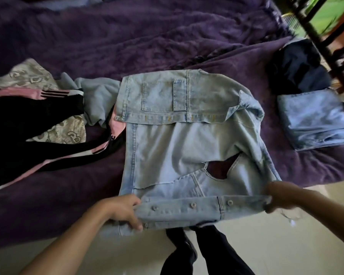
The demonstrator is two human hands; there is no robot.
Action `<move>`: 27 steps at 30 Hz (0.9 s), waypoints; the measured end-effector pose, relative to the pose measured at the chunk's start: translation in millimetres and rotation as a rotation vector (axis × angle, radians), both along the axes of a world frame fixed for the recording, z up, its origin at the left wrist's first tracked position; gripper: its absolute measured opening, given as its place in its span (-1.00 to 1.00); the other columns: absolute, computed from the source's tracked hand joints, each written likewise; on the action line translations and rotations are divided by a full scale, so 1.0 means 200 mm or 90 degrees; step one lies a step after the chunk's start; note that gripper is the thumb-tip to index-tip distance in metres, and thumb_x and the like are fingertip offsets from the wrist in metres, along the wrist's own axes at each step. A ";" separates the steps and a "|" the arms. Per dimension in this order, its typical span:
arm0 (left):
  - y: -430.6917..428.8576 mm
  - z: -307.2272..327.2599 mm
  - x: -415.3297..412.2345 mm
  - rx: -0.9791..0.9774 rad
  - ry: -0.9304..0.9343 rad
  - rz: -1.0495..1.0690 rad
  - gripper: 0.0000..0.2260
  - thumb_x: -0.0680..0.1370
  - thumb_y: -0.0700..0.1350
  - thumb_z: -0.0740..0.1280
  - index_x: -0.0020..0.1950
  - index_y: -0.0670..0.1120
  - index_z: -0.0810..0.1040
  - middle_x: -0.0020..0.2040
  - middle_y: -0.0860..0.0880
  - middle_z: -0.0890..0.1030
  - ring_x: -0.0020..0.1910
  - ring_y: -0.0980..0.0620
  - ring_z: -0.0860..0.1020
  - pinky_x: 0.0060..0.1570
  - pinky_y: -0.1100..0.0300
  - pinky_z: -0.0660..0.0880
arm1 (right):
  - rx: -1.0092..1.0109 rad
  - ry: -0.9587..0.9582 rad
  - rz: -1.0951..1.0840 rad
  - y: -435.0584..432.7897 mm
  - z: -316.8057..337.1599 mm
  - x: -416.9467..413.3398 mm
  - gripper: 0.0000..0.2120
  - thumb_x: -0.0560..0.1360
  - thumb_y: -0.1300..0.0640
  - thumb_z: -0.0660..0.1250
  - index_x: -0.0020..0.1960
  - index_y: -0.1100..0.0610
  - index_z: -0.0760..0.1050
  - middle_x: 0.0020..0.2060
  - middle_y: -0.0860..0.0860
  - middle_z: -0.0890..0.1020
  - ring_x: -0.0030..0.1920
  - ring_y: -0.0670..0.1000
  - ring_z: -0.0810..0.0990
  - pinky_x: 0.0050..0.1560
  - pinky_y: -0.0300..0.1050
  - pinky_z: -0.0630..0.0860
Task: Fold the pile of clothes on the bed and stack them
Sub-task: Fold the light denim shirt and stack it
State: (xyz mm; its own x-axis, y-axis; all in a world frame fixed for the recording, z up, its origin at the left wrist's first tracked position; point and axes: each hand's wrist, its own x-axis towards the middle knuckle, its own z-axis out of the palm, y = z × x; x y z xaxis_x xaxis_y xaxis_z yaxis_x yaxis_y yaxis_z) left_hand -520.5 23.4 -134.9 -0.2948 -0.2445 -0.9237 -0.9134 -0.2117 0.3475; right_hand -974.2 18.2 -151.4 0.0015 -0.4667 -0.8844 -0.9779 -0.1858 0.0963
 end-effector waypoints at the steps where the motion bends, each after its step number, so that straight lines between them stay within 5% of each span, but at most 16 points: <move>1: -0.04 0.01 0.03 -0.027 0.016 0.042 -0.73 0.28 -0.04 0.59 -0.15 0.01 0.55 -0.17 0.09 0.64 -0.21 0.16 0.58 -0.25 0.30 0.46 | -0.021 -0.013 -0.013 -0.06 0.02 -0.02 -0.57 0.35 -0.22 0.43 0.13 -0.02 0.57 -0.04 -0.07 0.60 -0.01 -0.05 0.57 -0.17 -0.24 0.39; 4: -0.21 0.02 0.13 -0.077 0.058 0.183 -0.78 0.31 -0.22 0.57 -0.20 -0.09 0.55 -0.36 0.06 0.62 -0.37 0.14 0.58 -0.41 0.26 0.46 | -0.101 -0.072 -0.072 -0.25 0.06 -0.07 -0.70 0.50 -0.14 0.34 0.10 0.03 0.58 -0.05 -0.03 0.58 0.02 -0.01 0.58 -0.06 -0.22 0.44; 7: -0.39 0.01 0.22 -0.162 0.013 0.237 -0.81 0.34 -0.24 0.55 -0.24 -0.17 0.54 -0.40 -0.02 0.59 -0.41 0.08 0.55 -0.43 0.22 0.43 | -0.221 -0.206 -0.259 -0.44 0.05 -0.08 -0.70 0.43 -0.05 0.46 -0.32 0.14 0.52 -0.49 -0.05 0.51 -0.45 -0.09 0.51 -0.47 -0.28 0.38; 9: -0.52 -0.03 0.24 -0.290 -0.057 0.266 -0.82 0.35 -0.21 0.56 -0.26 -0.17 0.56 -0.43 -0.01 0.57 -0.45 0.08 0.52 -0.40 0.24 0.38 | -0.305 -0.245 -0.316 -0.57 0.01 -0.06 -0.61 0.38 -0.04 0.50 -0.40 0.20 0.46 -0.58 -0.02 0.44 -0.58 -0.07 0.40 -0.56 -0.26 0.34; 13: -0.81 -0.12 0.21 -0.533 -0.148 0.333 -0.82 0.36 -0.18 0.55 -0.24 -0.20 0.58 -0.37 -0.09 0.56 -0.39 0.01 0.47 -0.36 0.20 0.34 | -0.431 -0.229 -0.310 -0.87 -0.08 0.00 -0.60 0.39 -0.14 0.46 -0.36 0.14 0.44 -0.43 0.04 0.47 -0.34 0.08 0.46 -0.31 -0.08 0.35; 17: -1.07 -0.25 0.13 -0.617 -0.218 0.351 -0.89 0.44 -0.13 0.46 -0.06 -0.08 0.62 -0.07 -0.16 0.64 -0.11 -0.15 0.55 -0.14 0.08 0.46 | -0.489 -0.157 -0.306 -1.11 -0.17 0.03 -0.70 0.38 -0.20 0.42 -0.15 0.03 0.57 -0.20 0.09 0.58 -0.09 0.19 0.55 -0.16 -0.04 0.43; 21: -1.07 -0.41 -0.05 -0.675 -0.328 0.231 -0.71 0.45 -0.08 0.40 0.16 -0.07 0.55 0.15 -0.24 0.53 0.15 -0.29 0.47 0.18 -0.14 0.42 | -0.575 -0.074 -0.171 -1.13 -0.26 0.04 -0.58 0.43 0.03 0.37 0.27 0.02 0.47 0.21 0.18 0.51 0.22 0.24 0.43 0.16 0.15 0.35; 24: -0.80 -0.52 -0.30 -0.704 -0.171 0.133 -0.80 0.44 -0.06 0.43 0.00 -0.12 0.59 -0.01 -0.18 0.54 0.04 -0.24 0.50 0.03 -0.09 0.44 | -0.706 -0.341 0.038 -0.93 -0.29 0.09 -0.74 0.43 0.10 0.35 0.10 0.13 0.56 0.06 0.14 0.56 0.06 0.24 0.49 0.00 0.11 0.41; 27: -0.47 -0.61 -0.47 -0.670 -0.103 -0.041 -0.63 0.37 0.16 0.46 -0.02 -0.10 0.61 0.00 -0.12 0.55 0.02 -0.19 0.53 -0.02 -0.04 0.45 | -0.594 -0.423 0.226 -0.61 -0.37 0.10 -0.64 0.33 0.00 0.46 0.08 0.11 0.60 0.08 0.10 0.60 0.08 0.19 0.56 0.02 0.03 0.45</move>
